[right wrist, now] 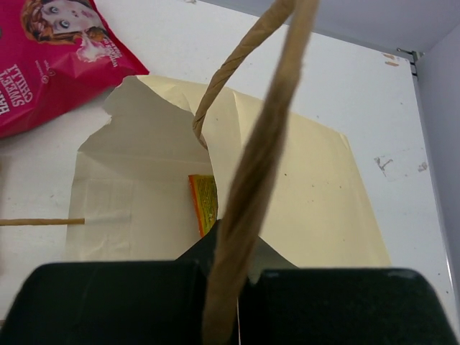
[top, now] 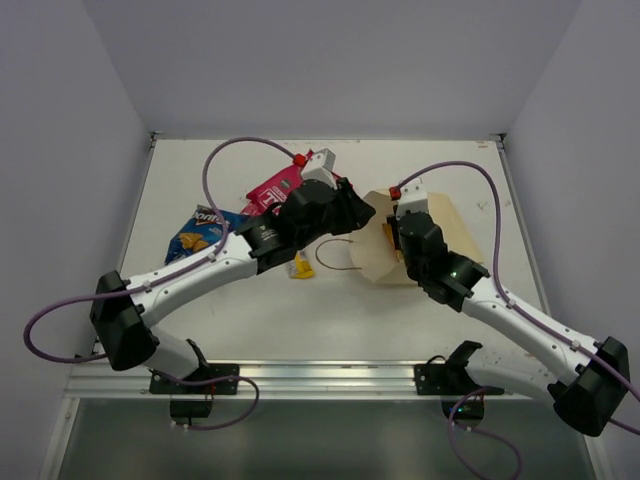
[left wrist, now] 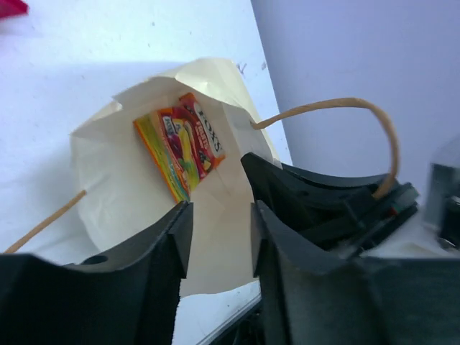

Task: Take the snacks out of the paper bag

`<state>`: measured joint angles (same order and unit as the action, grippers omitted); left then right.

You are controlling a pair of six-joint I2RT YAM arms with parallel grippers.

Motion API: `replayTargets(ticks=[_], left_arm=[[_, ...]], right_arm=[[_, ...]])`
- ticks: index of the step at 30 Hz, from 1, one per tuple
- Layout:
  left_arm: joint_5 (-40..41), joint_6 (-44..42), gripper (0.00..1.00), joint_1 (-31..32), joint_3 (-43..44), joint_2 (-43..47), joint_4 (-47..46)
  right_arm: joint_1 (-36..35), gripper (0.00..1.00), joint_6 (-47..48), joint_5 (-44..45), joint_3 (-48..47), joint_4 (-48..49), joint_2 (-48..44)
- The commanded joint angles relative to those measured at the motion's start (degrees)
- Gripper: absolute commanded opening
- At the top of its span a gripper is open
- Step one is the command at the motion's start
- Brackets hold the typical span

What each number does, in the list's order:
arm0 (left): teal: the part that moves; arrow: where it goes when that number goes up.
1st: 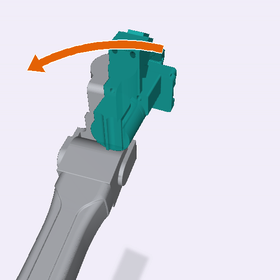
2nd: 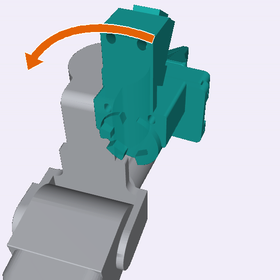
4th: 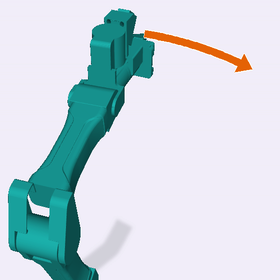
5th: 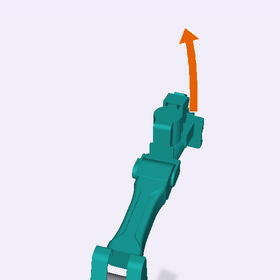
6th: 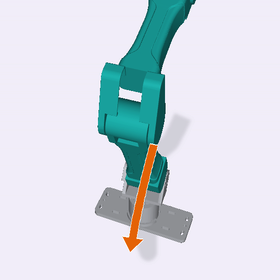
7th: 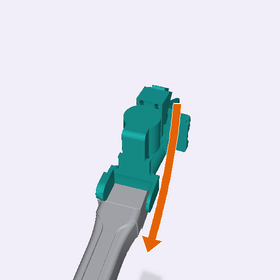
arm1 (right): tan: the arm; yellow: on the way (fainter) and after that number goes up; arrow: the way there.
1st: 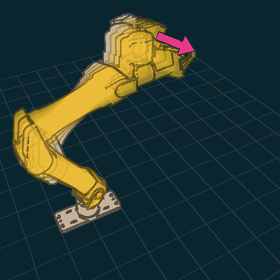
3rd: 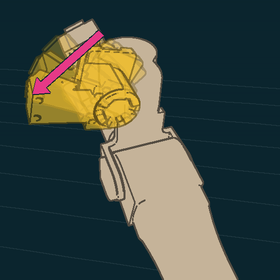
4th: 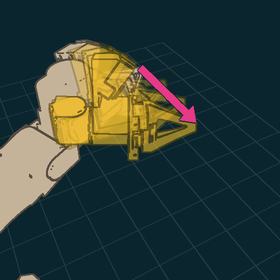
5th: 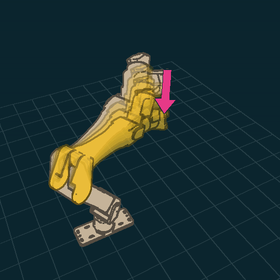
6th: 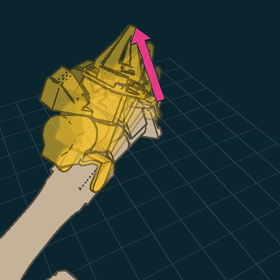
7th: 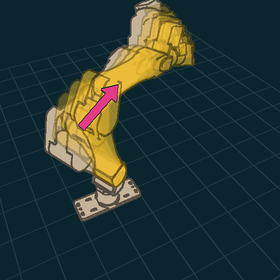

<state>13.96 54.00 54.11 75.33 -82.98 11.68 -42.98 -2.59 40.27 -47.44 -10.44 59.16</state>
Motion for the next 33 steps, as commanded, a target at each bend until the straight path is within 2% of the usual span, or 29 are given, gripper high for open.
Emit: replayTargets(ticks=[1, 6, 7, 9, 10, 12, 22, 31, 33], left_arm=[[-4.71, 0.49, 0.46, 0.12, -1.68, -5.50, -2.35], [-8.24, 2.16, 0.63, 0.30, 0.78, -11.93, -3.07], [-8.68, 2.51, 0.72, 0.56, 0.87, -13.25, -3.50], [-9.38, 3.83, 0.82, 0.56, 0.70, -14.22, -3.77], [-9.30, 4.18, 0.91, 0.65, 0.61, -15.01, -3.86], [-8.42, 5.67, 0.99, 0.74, -0.35, -15.28, -3.86], [-5.61, 14.99, 1.00, 0.91, -3.88, -18.62, -8.61], [0.45, 17.02, 1.00, 2.49, -4.31, -21.70, -9.92], [1.24, 17.11, 1.00, 2.58, -5.89, -20.91, -13.24]], right_arm=[[0.27, 0.00, 0.21, -4.83, 0.15, 1.74, -2.81], [0.18, 0.00, 4.41, -9.07, 0.86, 3.66, -4.22], [0.18, 0.00, 5.22, -9.68, 1.03, 4.02, -4.31], [0.18, 0.00, 7.15, -10.83, 1.21, 5.33, -4.31], [0.18, 0.00, 7.77, -10.92, 1.30, 5.69, -4.05], [0.18, 0.00, 9.43, -11.44, 0.77, 6.22, -3.26], [0.09, 0.00, 8.22, -15.22, -2.30, 4.81, -1.24], [-0.08, 0.00, 1.55, -15.05, -4.59, 3.05, -0.36], [-0.08, 0.00, 0.31, -15.13, -5.03, 2.70, 0.08]])
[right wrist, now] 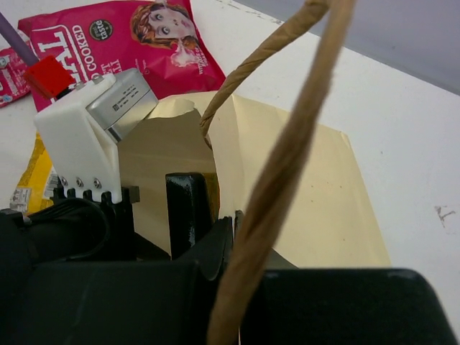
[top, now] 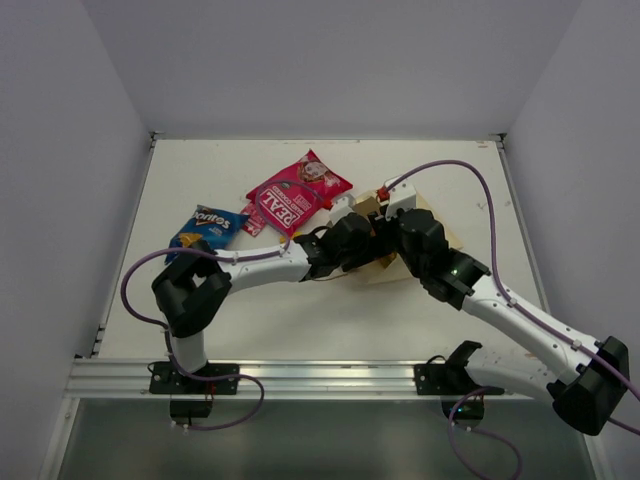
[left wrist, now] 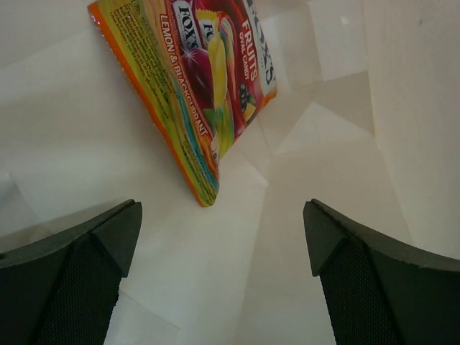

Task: Take the snacks out of the paper bag

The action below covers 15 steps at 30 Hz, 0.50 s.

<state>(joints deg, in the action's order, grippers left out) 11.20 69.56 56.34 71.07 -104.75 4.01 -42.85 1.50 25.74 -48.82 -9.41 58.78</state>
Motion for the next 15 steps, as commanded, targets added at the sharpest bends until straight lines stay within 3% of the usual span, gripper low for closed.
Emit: replayTargets(ticks=[1, 15], left_arm=[[4.26, 2.24, 1.00, 0.35, -2.50, 1.12, -6.29], [6.99, 2.77, 0.98, 0.53, -1.81, -3.88, -11.30]], right_arm=[[-0.22, 0.00, -4.13, -0.69, -3.65, 1.68, 0.54], [-0.39, 0.00, -6.59, -8.15, -2.95, 3.00, -0.07]])
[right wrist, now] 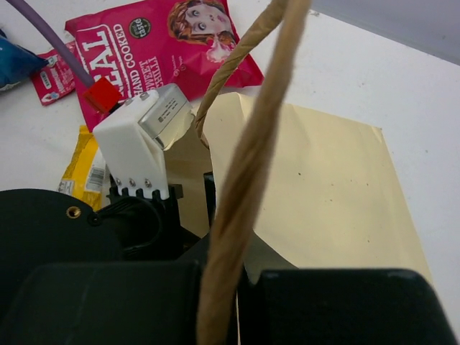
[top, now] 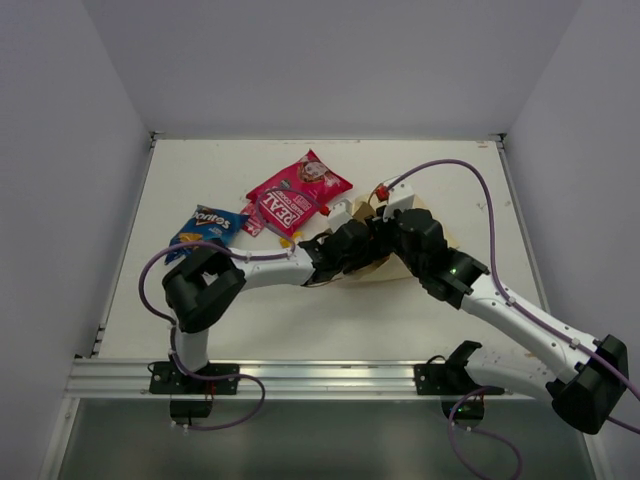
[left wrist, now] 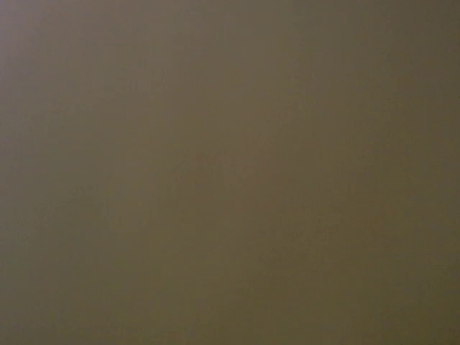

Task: Take the snacks out of the paper bag

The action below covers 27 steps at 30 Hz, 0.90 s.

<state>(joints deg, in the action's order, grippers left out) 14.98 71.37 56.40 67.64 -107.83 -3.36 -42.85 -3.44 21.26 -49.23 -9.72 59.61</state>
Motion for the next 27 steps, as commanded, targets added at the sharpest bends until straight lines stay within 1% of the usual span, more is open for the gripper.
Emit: replayTargets(ticks=[1, 9, 13, 19, 21, 22, 23, 25, 26, 27], left_arm=[[3.12, 0.96, 0.98, 0.46, 2.06, -1.06, -4.46], [3.12, -0.09, 0.93, 0.64, 3.91, -4.67, -6.31], [3.56, -1.06, 0.87, 0.64, 4.17, -5.55, -7.89], [4.35, -2.55, 0.64, 0.73, 4.08, -5.81, -9.39], [4.88, -2.64, 0.51, 0.73, 3.73, -5.81, -9.39], [5.05, -2.73, 0.48, 0.73, 3.64, -5.81, -9.48], [5.32, -2.91, 0.42, 0.73, 3.38, -5.72, -9.65], [5.85, -3.08, 0.36, 0.64, 2.77, -5.55, -9.91], [5.85, -3.26, 0.26, 0.64, 2.50, -5.20, -10.53], [5.93, -3.87, 0.21, 0.64, 2.24, -5.02, -10.71]], right_arm=[[-0.48, 0.00, -1.83, -3.94, -2.62, 3.21, -0.90], [-0.39, 0.00, -2.53, -7.19, -4.03, 1.81, -1.34], [-0.39, 0.00, -3.32, -8.95, -4.65, 1.63, -1.43], [-0.39, 0.00, -3.24, -8.69, -3.94, 1.54, -1.61], [-0.39, 0.00, -3.24, -8.43, -3.59, 1.72, -2.04], [-0.39, 0.00, -3.24, -8.25, -3.24, 1.89, -2.05], [-0.39, 0.00, -3.24, -8.16, -3.15, 1.89, -2.13], [-0.39, 0.00, -3.24, -7.64, -2.71, 1.89, -2.31], [-0.39, 0.00, -3.15, -7.28, -2.62, 1.89, -2.31], [-0.39, 0.00, -3.15, -7.02, -2.45, 1.81, -2.40]])
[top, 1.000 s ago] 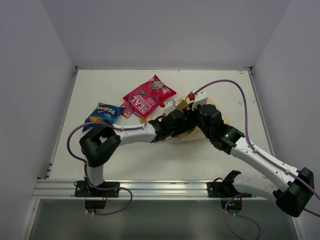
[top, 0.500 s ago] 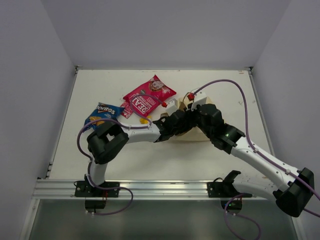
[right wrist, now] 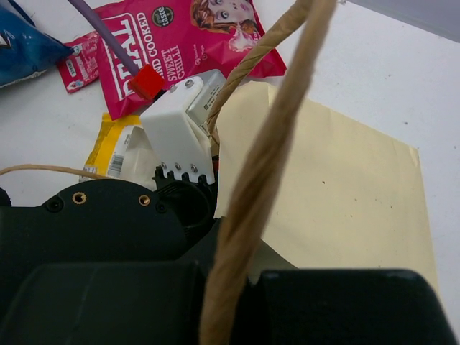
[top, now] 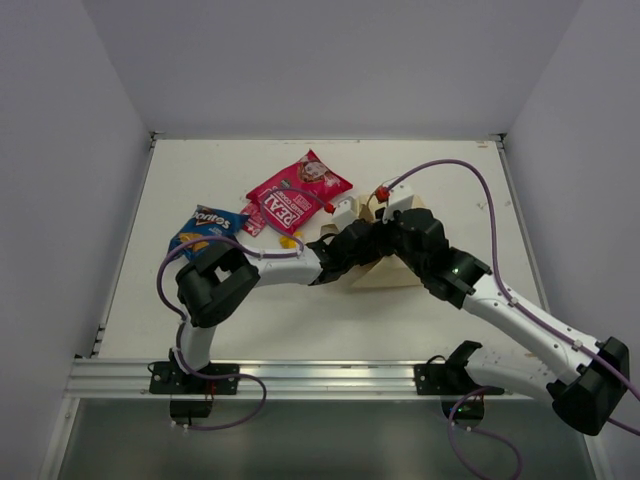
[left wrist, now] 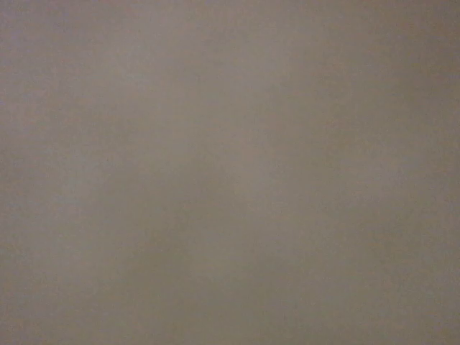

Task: Take the snacks out of the paper bag

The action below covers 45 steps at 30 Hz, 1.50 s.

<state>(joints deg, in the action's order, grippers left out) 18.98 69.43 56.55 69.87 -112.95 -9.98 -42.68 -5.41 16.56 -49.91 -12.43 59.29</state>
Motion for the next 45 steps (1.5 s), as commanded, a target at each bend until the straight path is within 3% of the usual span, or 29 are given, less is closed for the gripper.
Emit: replayTargets(ticks=[1, 5, 12, 21, 32, 45], left_arm=[[2.11, -2.19, 0.18, 0.57, -0.17, 0.44, -4.26], [2.73, -4.03, 0.00, 0.57, -0.87, 1.67, -5.66], [3.43, -6.58, 0.00, 0.49, -3.06, 5.45, -7.07], [5.54, -12.03, 0.00, 0.40, -6.93, 18.45, -4.35], [7.64, -20.03, 0.00, -0.13, -6.24, 37.35, 8.73], [6.25, -22.93, 0.00, -14.53, -9.91, 50.10, 25.88]], right_arm=[[-0.57, 0.00, -1.18, -1.71, -1.42, 4.43, -2.16], [-0.57, 0.00, -0.83, -0.12, -0.45, 4.69, -2.51], [0.40, 0.00, 0.05, 5.32, 0.78, 4.51, -2.42], [3.03, 0.00, 0.75, 10.42, 2.27, 4.16, -0.49], [6.46, 0.00, -0.04, 13.68, 3.59, 3.64, -0.22], [7.96, 0.00, -5.13, 15.35, 2.89, -1.11, -2.15]])
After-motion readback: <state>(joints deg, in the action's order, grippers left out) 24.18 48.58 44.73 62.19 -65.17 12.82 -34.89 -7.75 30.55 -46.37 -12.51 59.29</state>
